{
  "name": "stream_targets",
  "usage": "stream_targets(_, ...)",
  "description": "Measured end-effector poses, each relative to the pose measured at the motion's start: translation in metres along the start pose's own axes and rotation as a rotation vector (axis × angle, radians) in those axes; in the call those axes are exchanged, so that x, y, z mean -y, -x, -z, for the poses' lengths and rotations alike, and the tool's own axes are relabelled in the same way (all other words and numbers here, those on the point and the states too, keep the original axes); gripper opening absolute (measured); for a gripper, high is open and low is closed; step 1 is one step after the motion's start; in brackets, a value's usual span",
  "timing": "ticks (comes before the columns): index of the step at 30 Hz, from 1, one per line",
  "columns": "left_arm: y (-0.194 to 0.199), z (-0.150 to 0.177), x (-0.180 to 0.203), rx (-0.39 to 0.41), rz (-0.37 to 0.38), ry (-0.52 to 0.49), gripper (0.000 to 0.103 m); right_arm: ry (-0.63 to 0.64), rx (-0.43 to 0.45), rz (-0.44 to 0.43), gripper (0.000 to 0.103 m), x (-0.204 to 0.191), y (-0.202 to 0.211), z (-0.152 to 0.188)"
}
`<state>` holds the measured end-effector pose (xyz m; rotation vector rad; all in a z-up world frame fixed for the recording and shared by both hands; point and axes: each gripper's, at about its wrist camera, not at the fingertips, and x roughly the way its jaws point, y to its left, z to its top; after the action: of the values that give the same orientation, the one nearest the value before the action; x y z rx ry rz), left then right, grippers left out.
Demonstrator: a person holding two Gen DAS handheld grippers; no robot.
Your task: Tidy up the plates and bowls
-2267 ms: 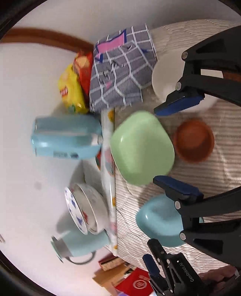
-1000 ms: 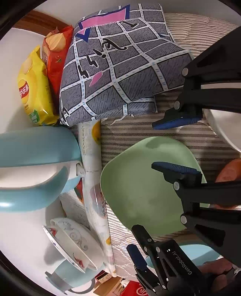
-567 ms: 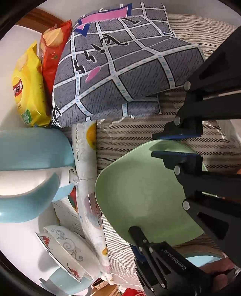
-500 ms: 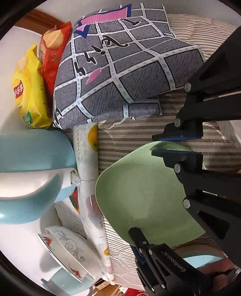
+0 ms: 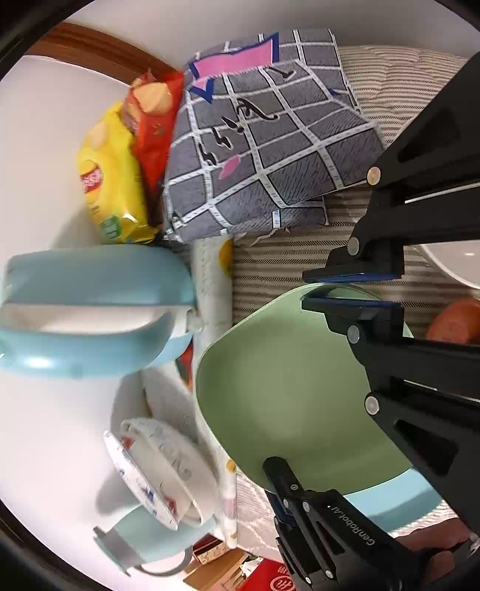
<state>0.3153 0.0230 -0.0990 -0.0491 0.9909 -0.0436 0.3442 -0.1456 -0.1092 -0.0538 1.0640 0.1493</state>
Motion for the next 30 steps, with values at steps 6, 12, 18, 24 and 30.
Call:
stream_targets(6, 0.037, 0.015, -0.013, 0.037, -0.01, 0.021, 0.012, 0.02, 0.044, -0.008, 0.007, -0.016, 0.044, 0.011)
stream_targets(12, 0.063, 0.037, -0.029, 0.045, -0.015, 0.039, 0.011, 0.02, 0.058, -0.024, 0.007, -0.039, 0.062, 0.031)
stream_targets(18, 0.079, 0.054, -0.051, 0.05, -0.027, 0.065, 0.011, 0.034, 0.062, -0.051, 0.007, -0.063, 0.069, 0.045)
stream_targets(24, 0.081, 0.068, -0.077, 0.041, -0.041, 0.1, 0.011, 0.059, 0.045, -0.082, 0.007, -0.088, 0.064, 0.053)
stream_targets(30, 0.076, 0.077, -0.096, 0.031, -0.05, 0.129, 0.011, 0.076, 0.034, -0.104, 0.007, -0.109, 0.054, 0.057)
